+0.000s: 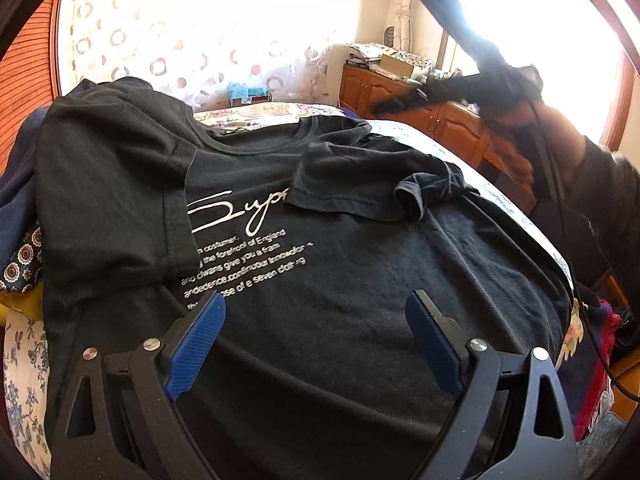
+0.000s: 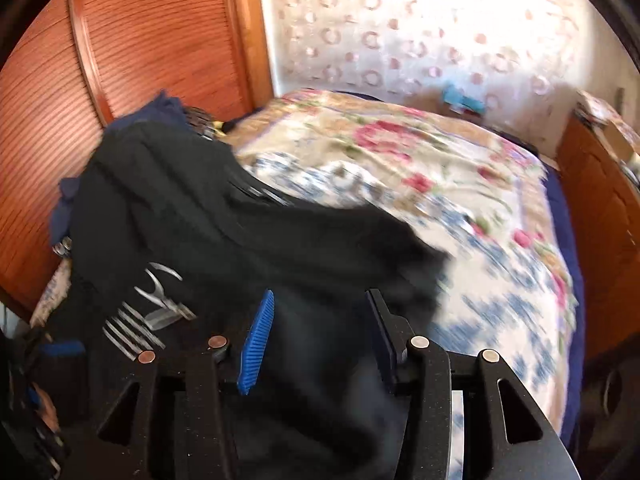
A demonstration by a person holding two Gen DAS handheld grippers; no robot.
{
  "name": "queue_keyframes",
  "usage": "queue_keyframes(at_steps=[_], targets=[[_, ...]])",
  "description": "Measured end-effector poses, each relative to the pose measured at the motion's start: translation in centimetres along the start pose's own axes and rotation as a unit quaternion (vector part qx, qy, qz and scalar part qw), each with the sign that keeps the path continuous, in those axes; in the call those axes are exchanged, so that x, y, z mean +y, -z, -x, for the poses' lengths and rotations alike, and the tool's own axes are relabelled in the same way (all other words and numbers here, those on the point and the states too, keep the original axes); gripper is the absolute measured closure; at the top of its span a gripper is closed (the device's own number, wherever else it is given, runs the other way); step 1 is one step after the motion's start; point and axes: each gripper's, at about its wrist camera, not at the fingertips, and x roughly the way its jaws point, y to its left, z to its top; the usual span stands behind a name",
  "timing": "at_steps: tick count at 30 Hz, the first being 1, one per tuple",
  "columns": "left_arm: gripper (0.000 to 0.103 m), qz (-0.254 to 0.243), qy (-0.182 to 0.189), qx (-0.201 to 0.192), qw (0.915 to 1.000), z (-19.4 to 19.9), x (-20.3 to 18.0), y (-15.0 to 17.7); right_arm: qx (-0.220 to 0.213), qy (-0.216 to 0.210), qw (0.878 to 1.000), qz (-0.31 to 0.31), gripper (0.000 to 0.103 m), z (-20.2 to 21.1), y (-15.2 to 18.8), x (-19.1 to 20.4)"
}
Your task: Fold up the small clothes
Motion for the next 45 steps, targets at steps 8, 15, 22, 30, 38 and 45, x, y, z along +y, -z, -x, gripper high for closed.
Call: queue_keyframes(at_steps=[8,15,22,30,38,45], targets=[[0.011,-0.017,0.026,0.000,0.9995,-1.5,-2.5,-2.7,0.022,0.014,0.999,-0.044,0.055,2.2,9.1,-4.9],[0.052,-0.028,0.071,0.028,0.9967,-5.0,-5.6,-5.9,0.019,0.024,0.998,-0.054,0.055,2.9,13.8,-6.3],[0.061,-0.046,0.057,0.069,0.9949,-9.7,-8.5,-7.2,0.008,0.029,0.999,-0.040,0.094,2.9,13.8,-5.9],[0.099,-0.055,0.073,0.057,0.9942,-8.5,-9.4,-6.5,-0.003,0.041,0.998,-0.039,0.097,3.2,13.9,-6.3],[0.098,-0.082,0.075,0.040,0.9930,-4.3,-10.9,-5.2,0.002,0.050,0.998,-0.023,0.097,5.0,15.1,-5.6],[0.058,-0.044,0.057,0.031,0.9970,-3.4,-6.5,-5.4,-0.009,0.038,0.999,-0.025,0.084,6.0,14.2,-5.6]])
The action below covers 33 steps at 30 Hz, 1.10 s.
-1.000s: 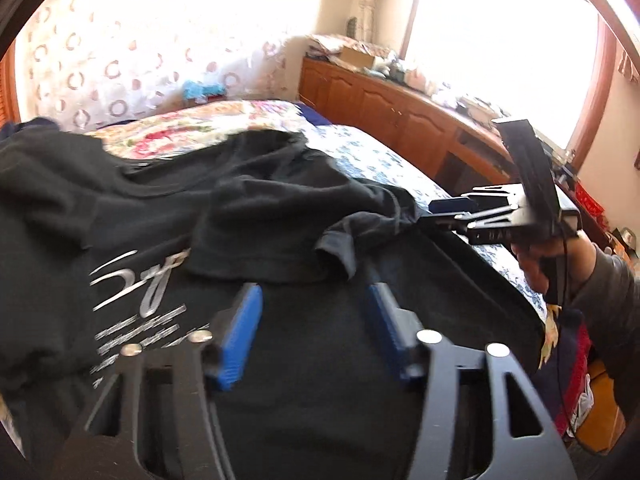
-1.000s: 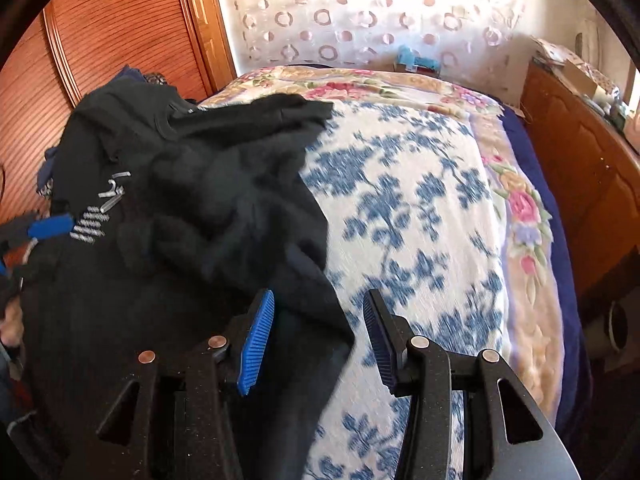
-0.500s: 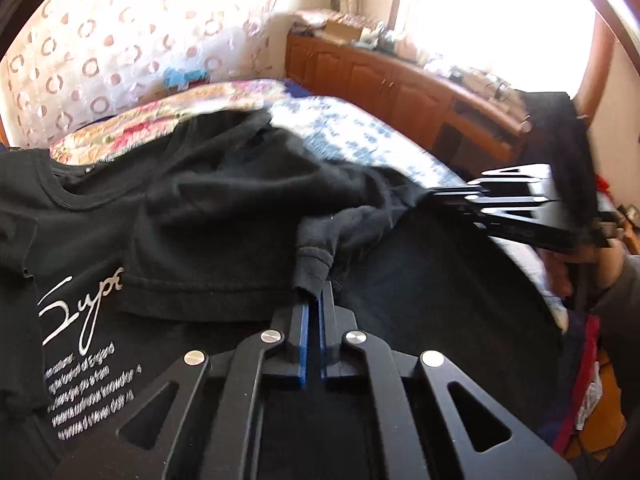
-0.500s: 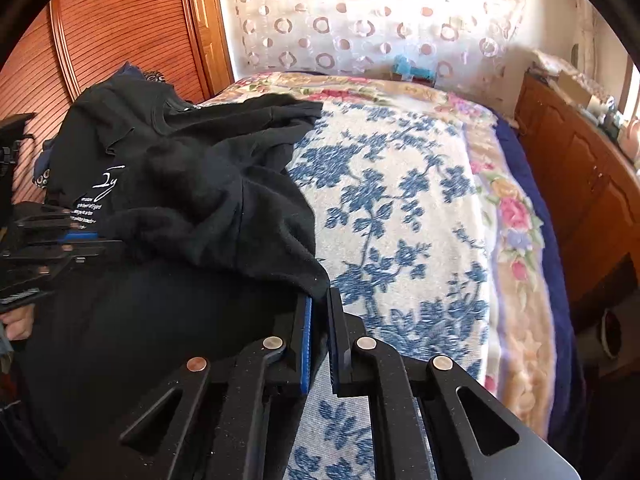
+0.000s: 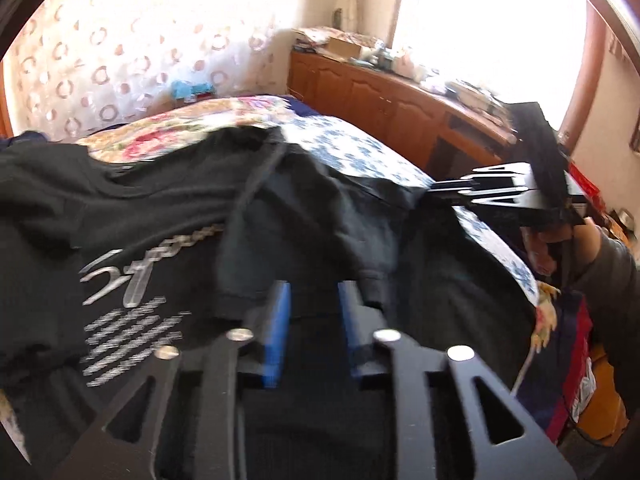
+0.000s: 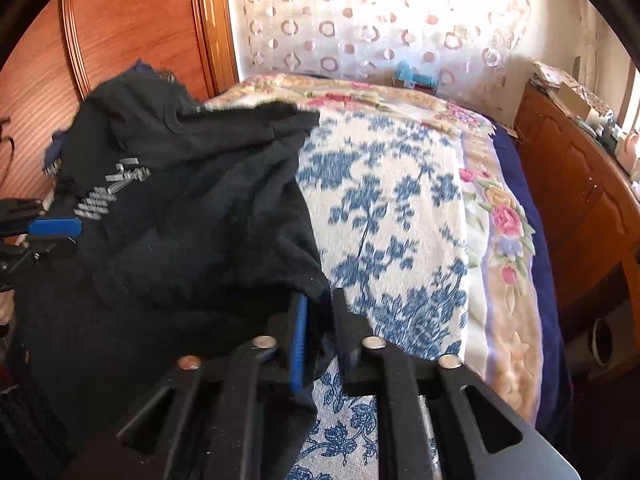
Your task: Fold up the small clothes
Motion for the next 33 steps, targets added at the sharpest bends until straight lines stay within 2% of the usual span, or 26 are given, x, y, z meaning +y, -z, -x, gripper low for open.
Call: queue_keyframes(at_steps=[1,2,3,4,10,18,23,24,26,33], targets=[[0.047,0.003,-0.004,-0.002,1.0000,0.3,0.6,0.0,-0.009,-0.005,1.000,-0.004,0.082,0.5,-0.1,-0.2],[0.041,0.009,-0.009,-0.007,0.9999,0.7,1.3,0.0,-0.017,-0.009,1.000,-0.006,0.078,1.0,-0.1,-0.3],[0.030,0.014,-0.013,-0.011,0.9997,1.1,2.1,0.0,-0.024,-0.011,1.000,-0.006,0.075,1.4,-0.4,-0.3],[0.023,0.023,-0.017,-0.018,0.9994,1.5,3.1,-0.1,-0.029,-0.008,1.000,-0.006,0.071,1.8,-0.4,-0.2],[0.023,0.035,-0.046,-0.025,0.9980,2.8,7.1,-1.5,-0.044,-0.014,0.999,-0.006,0.067,1.2,-3.6,0.4],[0.023,0.059,-0.085,-0.041,0.9938,4.3,12.1,-2.1,0.009,-0.070,0.993,-0.094,0.067,-8.0,-9.7,-0.2],[0.023,0.069,-0.117,-0.050,0.9895,4.9,15.3,-2.1,0.027,-0.093,0.988,-0.124,0.067,-11.8,-12.2,-0.7],[0.023,0.073,-0.121,-0.049,0.9887,4.9,16.1,-2.0,0.031,-0.093,0.988,-0.123,0.069,-12.4,-12.6,-0.6],[0.023,0.078,-0.128,-0.049,0.9875,4.9,16.9,-1.9,0.031,-0.077,0.990,-0.111,0.090,-13.0,-13.4,0.0],[0.023,0.081,-0.146,-0.055,0.9844,5.6,18.8,-1.7,-0.006,-0.062,0.997,-0.046,0.096,-12.9,-16.7,3.6]])
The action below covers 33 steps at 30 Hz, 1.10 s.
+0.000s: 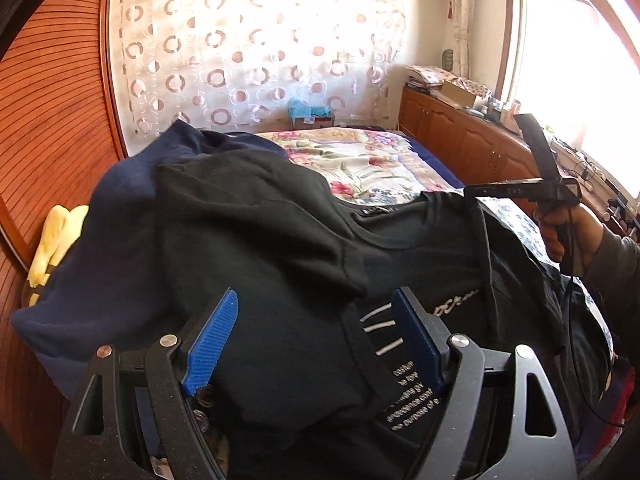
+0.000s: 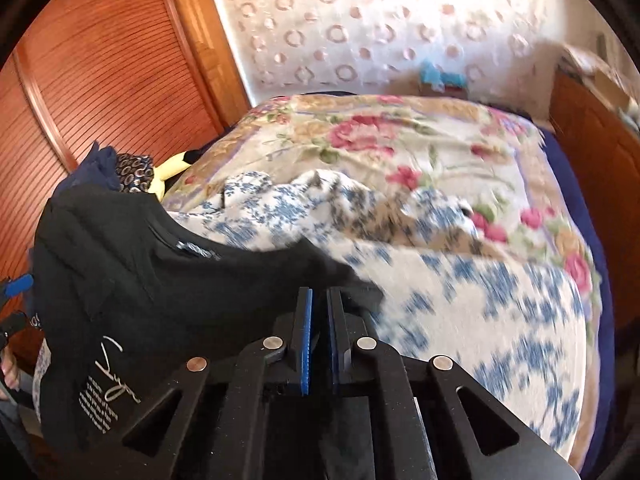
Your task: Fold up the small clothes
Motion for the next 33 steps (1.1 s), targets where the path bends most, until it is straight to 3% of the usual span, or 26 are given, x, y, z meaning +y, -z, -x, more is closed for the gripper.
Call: queue_keyframes(at_steps=[6,8,9,14,24,29,33], targets=[[0.023,0.002,-0.021,-0.010,0.9997,0.0,1.6,-0.3,-0.006,0.012,0.999,0.035,0.096,-2.1,-1.1,1.9],[0.023,0.005,-0.025,-0.008,0.9996,-0.1,2.0,-0.5,-0.010,0.008,0.999,0.031,0.074,-2.1,-0.8,1.7],[0.023,0.007,-0.027,-0.008,0.9996,-0.2,2.4,-0.5,-0.012,0.010,0.999,0.032,0.069,-2.2,-0.8,1.6],[0.023,0.009,-0.033,-0.009,0.9994,-0.4,3.4,-1.0,-0.022,0.027,0.998,0.052,0.053,-0.4,0.9,1.0],[0.023,0.024,-0.052,-0.012,0.9983,-1.3,5.2,-2.7,-0.003,0.035,0.998,0.054,0.052,3.4,4.6,-1.3],[0.024,0.029,-0.051,0.006,0.9983,-2.5,5.9,-3.6,0.019,0.026,0.998,0.052,0.052,3.0,4.6,-1.6],[0.030,0.040,-0.046,0.015,0.9980,-3.2,6.6,-3.8,0.036,0.017,0.998,0.055,0.052,1.8,4.2,-1.8]])
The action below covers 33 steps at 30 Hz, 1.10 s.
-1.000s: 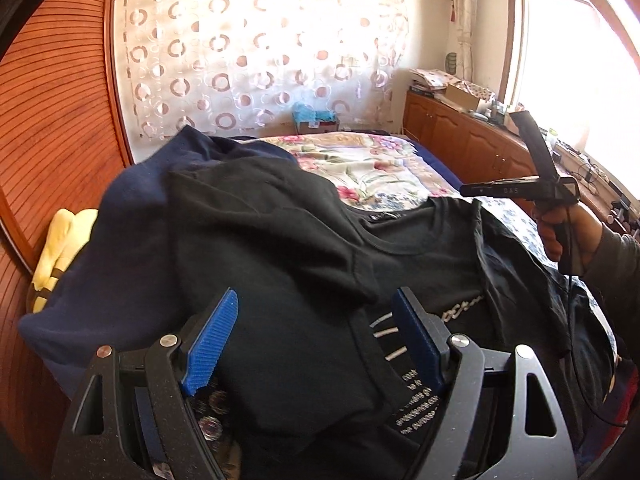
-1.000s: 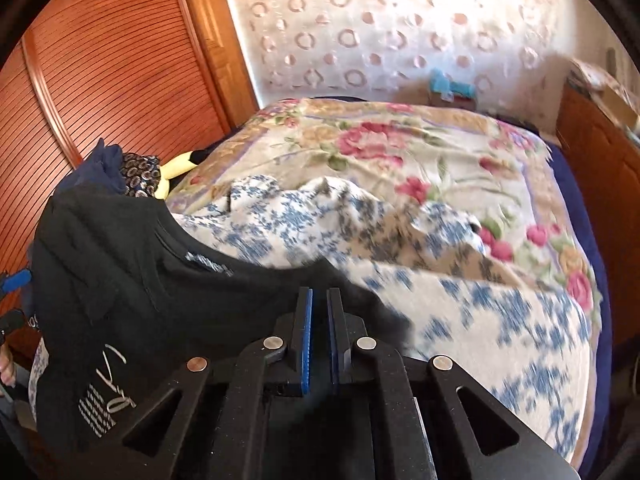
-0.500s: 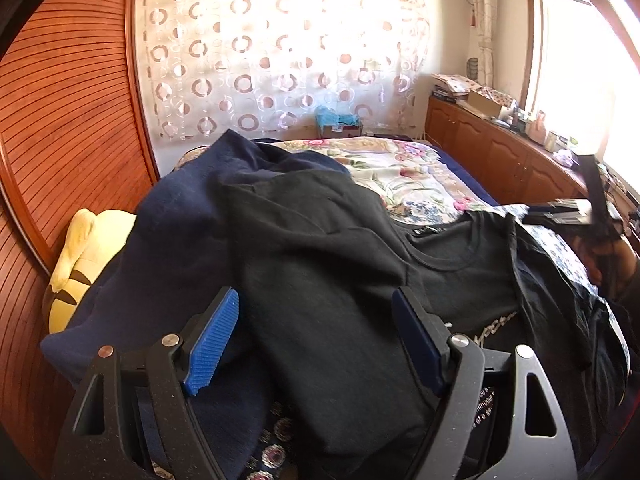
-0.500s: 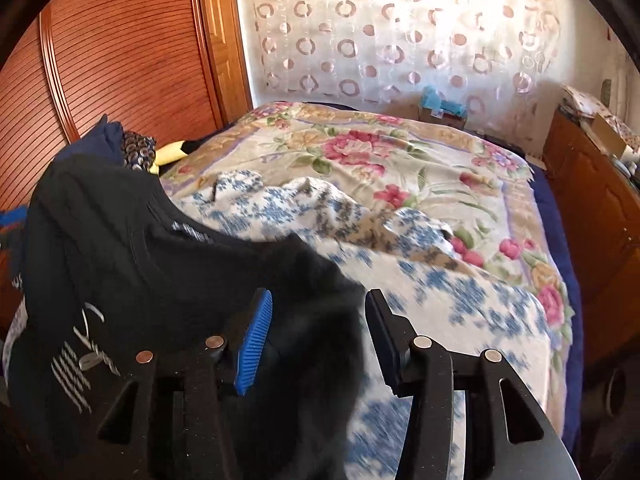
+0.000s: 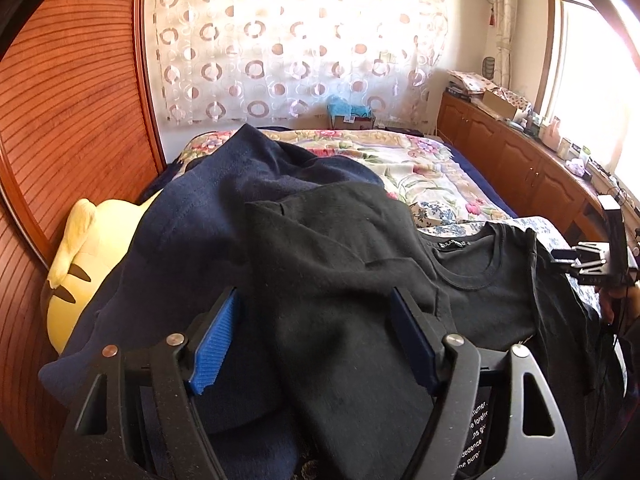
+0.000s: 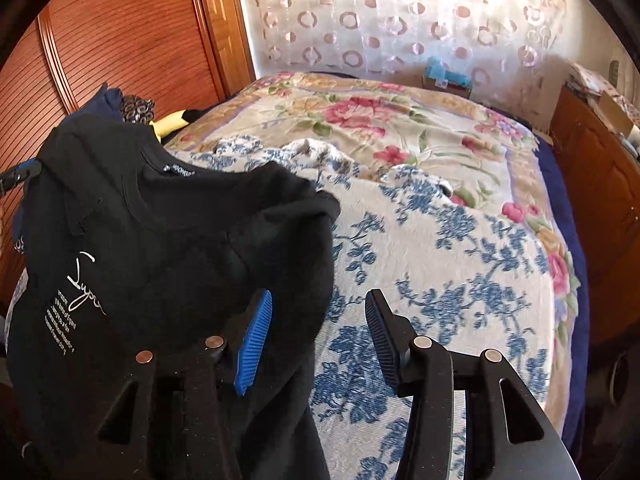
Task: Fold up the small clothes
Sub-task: 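Close the right tool on the T-shirt hem while the left tool grips the shirt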
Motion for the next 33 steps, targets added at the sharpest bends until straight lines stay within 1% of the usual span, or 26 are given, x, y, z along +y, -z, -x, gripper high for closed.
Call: queue_keyframes(at_steps=[4,9,11,15,17,20,21,22,23,24,25,27,30,33], targets=[[0.041,0.006,-0.001,0.005,1.0000,-0.4,0.6,-0.1,0.012,0.003,1.000,0.007,0.053,-1.0,-0.9,0.1],[0.044,0.000,-0.001,0.007,1.0000,-0.5,0.7,-0.1,0.002,0.010,1.000,0.006,0.052,-1.6,-1.5,0.2],[0.048,-0.003,0.001,0.007,1.0000,-0.5,0.5,-0.1,-0.006,0.011,1.000,0.006,0.052,-1.7,-1.0,0.2],[0.061,-0.010,0.010,0.000,0.9999,-0.3,0.1,-0.3,-0.018,0.021,1.000,0.013,0.052,-1.7,-0.1,0.7],[0.065,-0.014,0.009,0.000,0.9999,-0.3,-0.1,-0.4,-0.022,0.021,0.999,0.012,0.052,-1.7,0.2,0.7],[0.076,-0.023,0.004,-0.001,0.9997,-0.4,-0.5,-0.4,-0.026,0.021,0.999,0.015,0.053,-1.6,0.3,0.5],[0.085,-0.026,0.005,-0.004,0.9996,-0.2,-0.6,-0.4,-0.026,0.020,0.999,0.016,0.056,-1.6,0.4,0.6],[0.091,-0.031,0.008,-0.008,0.9995,0.0,-0.9,-0.4,-0.028,0.011,0.999,0.019,0.074,-1.5,0.4,0.6],[0.093,-0.034,0.007,-0.011,0.9993,0.3,-1.2,-0.4,-0.027,-0.004,0.999,0.023,0.092,-1.4,0.5,0.7],[0.094,-0.038,0.007,-0.015,0.9992,0.5,-1.5,-0.4,-0.025,-0.015,0.999,0.025,0.095,-1.3,0.5,0.8],[0.095,-0.042,0.011,-0.021,0.9988,1.0,-1.8,-0.4,-0.026,-0.010,0.999,0.030,0.098,-1.2,0.6,1.0],[0.095,-0.049,0.021,-0.035,0.9979,2.2,-2.6,-0.3,-0.032,-0.003,0.999,0.038,0.099,-0.6,0.7,1.5],[0.095,-0.061,0.029,-0.056,0.9961,4.2,-3.5,-0.1,-0.063,-0.004,0.997,0.032,0.100,1.5,0.9,1.6],[0.095,-0.073,0.037,-0.078,0.9936,6.5,-4.3,0.2,-0.097,0.004,0.995,0.029,0.100,4.6,1.2,1.8]])
